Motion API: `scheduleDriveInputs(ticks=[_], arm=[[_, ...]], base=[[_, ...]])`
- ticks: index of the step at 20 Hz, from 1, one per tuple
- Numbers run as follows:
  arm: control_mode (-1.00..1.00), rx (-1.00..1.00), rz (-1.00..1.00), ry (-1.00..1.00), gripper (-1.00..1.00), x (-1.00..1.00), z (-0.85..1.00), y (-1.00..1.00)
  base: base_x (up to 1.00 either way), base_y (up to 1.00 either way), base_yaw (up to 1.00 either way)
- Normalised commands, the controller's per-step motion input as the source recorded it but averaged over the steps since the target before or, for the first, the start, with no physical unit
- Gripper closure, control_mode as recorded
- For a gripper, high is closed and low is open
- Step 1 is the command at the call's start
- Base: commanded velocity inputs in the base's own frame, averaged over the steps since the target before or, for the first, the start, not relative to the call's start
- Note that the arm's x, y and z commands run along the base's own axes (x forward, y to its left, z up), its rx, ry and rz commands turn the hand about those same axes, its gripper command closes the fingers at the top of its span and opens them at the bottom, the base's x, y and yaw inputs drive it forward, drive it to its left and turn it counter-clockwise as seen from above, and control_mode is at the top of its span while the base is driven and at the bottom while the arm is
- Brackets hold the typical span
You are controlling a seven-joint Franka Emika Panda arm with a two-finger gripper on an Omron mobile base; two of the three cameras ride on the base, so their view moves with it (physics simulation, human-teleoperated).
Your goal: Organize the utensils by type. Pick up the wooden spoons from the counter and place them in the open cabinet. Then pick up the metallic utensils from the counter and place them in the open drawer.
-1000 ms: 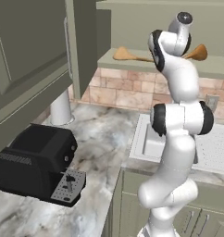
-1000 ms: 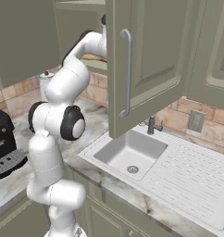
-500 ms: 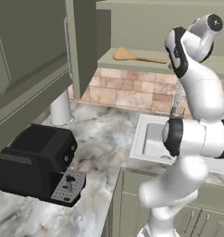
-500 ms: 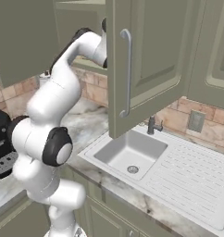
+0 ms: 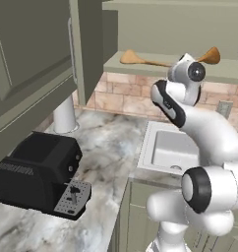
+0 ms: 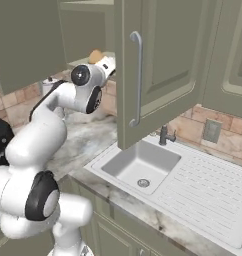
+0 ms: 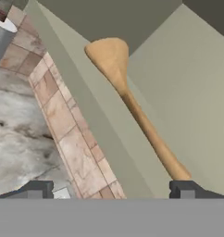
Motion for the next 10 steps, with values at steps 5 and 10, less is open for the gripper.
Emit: scheduleDriveInputs(ticks=[5,10], arm=[[-1.00,-0.30,0.00,0.00,-1.00,-1.00,0.00,0.96],[-1.00,-0.23,0.00,0.04,-1.00,-1.00,0.00,0.52]], base=[[0.00,0.00,0.00],[0.00,0.00,0.00]])
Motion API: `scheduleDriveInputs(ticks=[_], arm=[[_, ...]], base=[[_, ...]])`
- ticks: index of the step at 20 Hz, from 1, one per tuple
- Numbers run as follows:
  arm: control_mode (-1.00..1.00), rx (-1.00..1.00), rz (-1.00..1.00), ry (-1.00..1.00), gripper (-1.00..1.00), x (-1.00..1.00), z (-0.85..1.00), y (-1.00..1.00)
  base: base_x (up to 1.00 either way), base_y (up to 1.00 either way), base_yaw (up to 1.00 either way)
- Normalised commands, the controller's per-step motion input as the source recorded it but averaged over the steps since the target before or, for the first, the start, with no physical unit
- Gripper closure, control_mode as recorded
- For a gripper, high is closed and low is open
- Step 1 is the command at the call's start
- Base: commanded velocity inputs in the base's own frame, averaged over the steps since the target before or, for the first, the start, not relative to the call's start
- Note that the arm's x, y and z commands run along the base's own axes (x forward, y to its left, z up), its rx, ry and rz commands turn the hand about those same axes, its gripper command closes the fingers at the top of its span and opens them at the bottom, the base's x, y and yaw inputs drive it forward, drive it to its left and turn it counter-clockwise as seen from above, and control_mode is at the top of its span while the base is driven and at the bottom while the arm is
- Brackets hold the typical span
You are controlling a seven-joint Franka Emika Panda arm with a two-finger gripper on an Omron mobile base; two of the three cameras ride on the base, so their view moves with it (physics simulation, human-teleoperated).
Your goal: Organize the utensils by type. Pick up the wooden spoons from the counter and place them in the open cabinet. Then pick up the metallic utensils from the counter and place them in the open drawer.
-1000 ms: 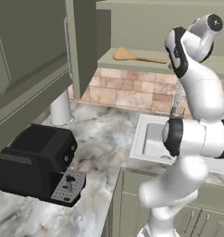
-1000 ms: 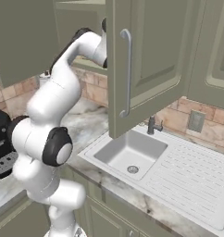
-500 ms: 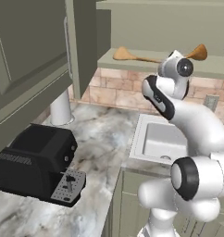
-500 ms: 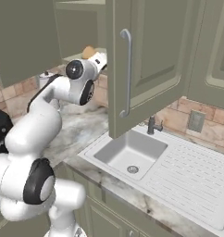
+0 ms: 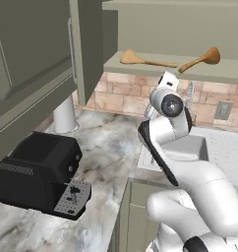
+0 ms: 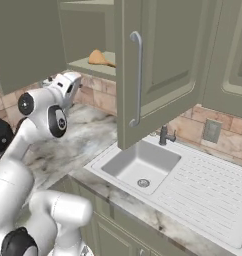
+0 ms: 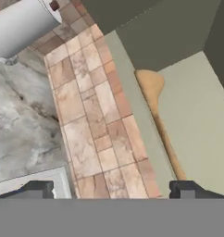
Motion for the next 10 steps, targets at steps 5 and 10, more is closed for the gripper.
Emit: scheduleDriveInputs(ticks=[5,10], arm=[[-1.00,-0.09,0.00,0.22,-1.00,-1.00,-0.25,0.09],[-1.00,-0.02,0.00,0.44,-1.00,-1.00,-0.61,0.00]], base=[[0.00,0.00,0.00],[0.00,0.00,0.00]])
